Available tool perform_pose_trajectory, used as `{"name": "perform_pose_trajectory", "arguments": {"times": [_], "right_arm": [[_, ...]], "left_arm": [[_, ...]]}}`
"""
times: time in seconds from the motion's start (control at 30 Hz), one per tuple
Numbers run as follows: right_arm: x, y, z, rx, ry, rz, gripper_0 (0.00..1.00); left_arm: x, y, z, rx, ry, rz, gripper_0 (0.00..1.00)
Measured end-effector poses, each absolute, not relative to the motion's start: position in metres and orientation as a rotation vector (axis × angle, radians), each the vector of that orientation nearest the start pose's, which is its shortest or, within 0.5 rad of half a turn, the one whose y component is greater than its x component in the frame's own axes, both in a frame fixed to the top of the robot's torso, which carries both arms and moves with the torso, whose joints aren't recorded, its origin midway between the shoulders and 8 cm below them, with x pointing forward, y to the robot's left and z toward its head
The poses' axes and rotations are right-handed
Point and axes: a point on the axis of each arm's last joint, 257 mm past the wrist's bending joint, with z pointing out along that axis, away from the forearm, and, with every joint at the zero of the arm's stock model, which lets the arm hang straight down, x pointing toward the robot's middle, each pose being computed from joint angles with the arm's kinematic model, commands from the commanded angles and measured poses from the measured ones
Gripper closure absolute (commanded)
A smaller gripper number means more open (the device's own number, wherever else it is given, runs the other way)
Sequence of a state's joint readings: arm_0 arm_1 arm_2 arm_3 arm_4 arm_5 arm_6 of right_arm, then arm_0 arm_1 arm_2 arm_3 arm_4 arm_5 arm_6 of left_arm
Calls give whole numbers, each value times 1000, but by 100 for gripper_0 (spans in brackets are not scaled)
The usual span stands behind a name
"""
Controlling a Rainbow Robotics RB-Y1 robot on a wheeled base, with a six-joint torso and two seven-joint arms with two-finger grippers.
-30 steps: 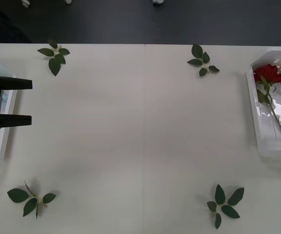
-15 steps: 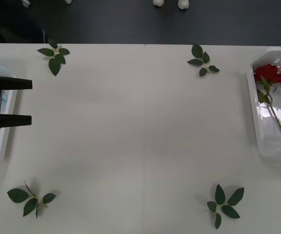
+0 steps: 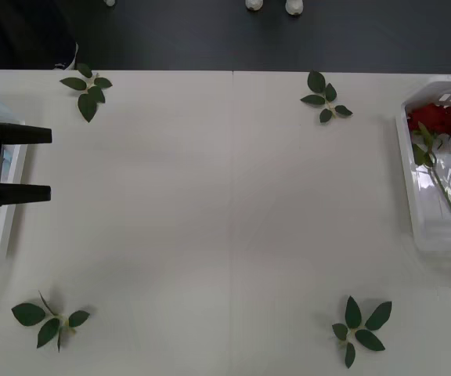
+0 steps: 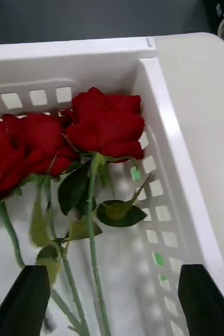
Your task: Put the red flowers into the right box and the blue flowers into the left box
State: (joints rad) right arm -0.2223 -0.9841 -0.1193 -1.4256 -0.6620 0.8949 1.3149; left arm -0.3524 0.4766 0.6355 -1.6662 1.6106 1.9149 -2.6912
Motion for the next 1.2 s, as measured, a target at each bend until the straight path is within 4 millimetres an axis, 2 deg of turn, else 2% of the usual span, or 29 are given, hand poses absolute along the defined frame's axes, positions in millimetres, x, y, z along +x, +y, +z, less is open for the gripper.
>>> {"name": "perform_pose_trajectory", "arguments": {"times": [0.1, 0.2, 0.43, 0.53, 0.6, 0.77, 0.9, 0.97, 1.1, 1.2], "right_arm": [[522, -564, -169, 333, 2200, -200, 28], [514, -546, -160, 340, 2249, -142, 28], [493, -499, -100, 301, 2272, 23, 28], [485, -471, -91, 226, 2302, 112, 28], [481, -451, -92, 89, 2326, 135, 28], [467, -399, -102, -470, 2311, 116, 28], [451, -329, -103, -638, 2229, 356, 28], [446, -303, -102, -772, 2142, 403, 28], [424, -264, -107, -1111, 1913, 357, 28], [403, -248, -109, -1154, 1869, 372, 28]], "left_arm": [[387, 240, -88, 1260, 1533, -731, 0], [387, 240, -88, 1260, 1533, -731, 0], [387, 240, -88, 1260, 1533, -731, 0], [387, 240, -88, 1260, 1533, -731, 0], [387, 240, -88, 1260, 1533, -731, 0], [387, 240, -88, 1260, 1533, -731, 0], [387, 240, -88, 1260, 1533, -731, 0], [387, 240, -88, 1260, 1533, -731, 0], [387, 240, -88, 1260, 1533, -731, 0], [387, 240, -88, 1260, 1533, -731, 0]]}}
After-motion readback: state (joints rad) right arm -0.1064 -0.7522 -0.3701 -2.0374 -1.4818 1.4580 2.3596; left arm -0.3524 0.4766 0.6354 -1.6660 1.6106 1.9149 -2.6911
